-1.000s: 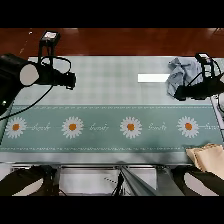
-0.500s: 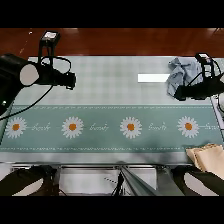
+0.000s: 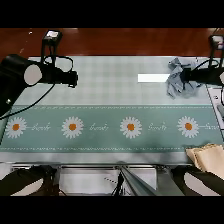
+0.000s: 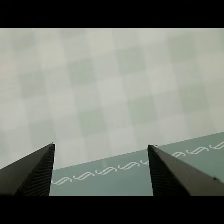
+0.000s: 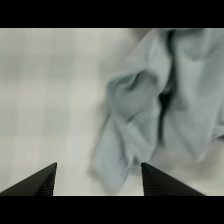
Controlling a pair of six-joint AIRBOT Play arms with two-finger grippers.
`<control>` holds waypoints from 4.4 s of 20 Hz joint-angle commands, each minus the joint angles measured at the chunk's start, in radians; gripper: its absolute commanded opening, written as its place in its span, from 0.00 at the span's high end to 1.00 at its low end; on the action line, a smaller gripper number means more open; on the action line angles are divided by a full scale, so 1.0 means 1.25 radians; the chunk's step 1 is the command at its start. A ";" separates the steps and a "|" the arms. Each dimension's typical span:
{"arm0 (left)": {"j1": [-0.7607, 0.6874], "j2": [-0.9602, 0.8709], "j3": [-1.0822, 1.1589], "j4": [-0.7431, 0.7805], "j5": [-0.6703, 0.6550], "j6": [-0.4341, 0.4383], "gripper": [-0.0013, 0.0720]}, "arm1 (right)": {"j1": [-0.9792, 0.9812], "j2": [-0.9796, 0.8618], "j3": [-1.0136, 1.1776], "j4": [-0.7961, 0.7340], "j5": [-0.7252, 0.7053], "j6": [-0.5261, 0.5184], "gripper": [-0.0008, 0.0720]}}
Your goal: Fold the shirts.
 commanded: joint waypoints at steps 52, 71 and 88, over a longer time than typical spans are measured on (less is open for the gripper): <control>-0.183 0.253 0.374 0.003 -0.505 0.001 0.01 | 0.655 0.021 -0.001 0.341 0.100 0.030 0.95; -0.051 0.550 -0.575 -0.229 -0.240 -0.229 0.02 | -0.063 0.215 -0.074 -0.065 0.359 0.000 0.33; 0.186 0.131 -0.747 -0.895 0.186 0.253 0.17 | -0.197 0.214 -0.220 0.315 0.290 -0.170 0.33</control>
